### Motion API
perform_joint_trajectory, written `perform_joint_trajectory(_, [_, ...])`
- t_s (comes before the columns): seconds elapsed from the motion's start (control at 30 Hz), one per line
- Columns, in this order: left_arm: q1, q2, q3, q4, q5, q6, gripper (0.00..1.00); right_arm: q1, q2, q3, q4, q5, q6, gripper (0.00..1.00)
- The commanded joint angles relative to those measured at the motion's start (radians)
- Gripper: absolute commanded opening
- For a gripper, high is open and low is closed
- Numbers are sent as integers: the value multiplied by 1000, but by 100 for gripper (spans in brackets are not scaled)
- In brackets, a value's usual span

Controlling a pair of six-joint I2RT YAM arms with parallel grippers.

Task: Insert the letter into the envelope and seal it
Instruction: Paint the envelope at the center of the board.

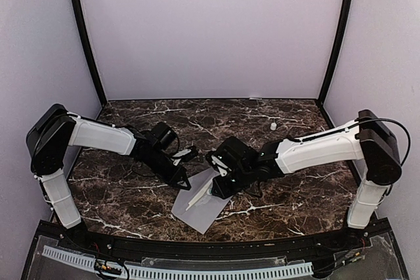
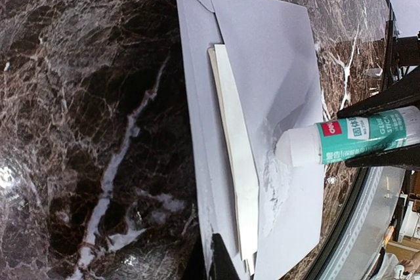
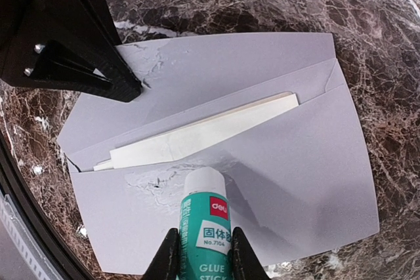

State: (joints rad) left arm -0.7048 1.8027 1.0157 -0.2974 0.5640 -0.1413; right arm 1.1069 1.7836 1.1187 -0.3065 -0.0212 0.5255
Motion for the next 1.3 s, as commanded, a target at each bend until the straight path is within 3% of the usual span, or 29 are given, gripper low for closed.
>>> perform_joint_trajectory(0.0, [1, 0, 23, -26, -8, 18, 0, 11, 17, 18, -8, 17, -6, 2])
perform_joint_trajectory(1.27, [2, -13, 15, -10, -8, -17, 0, 91, 95, 105, -92, -24, 3, 2])
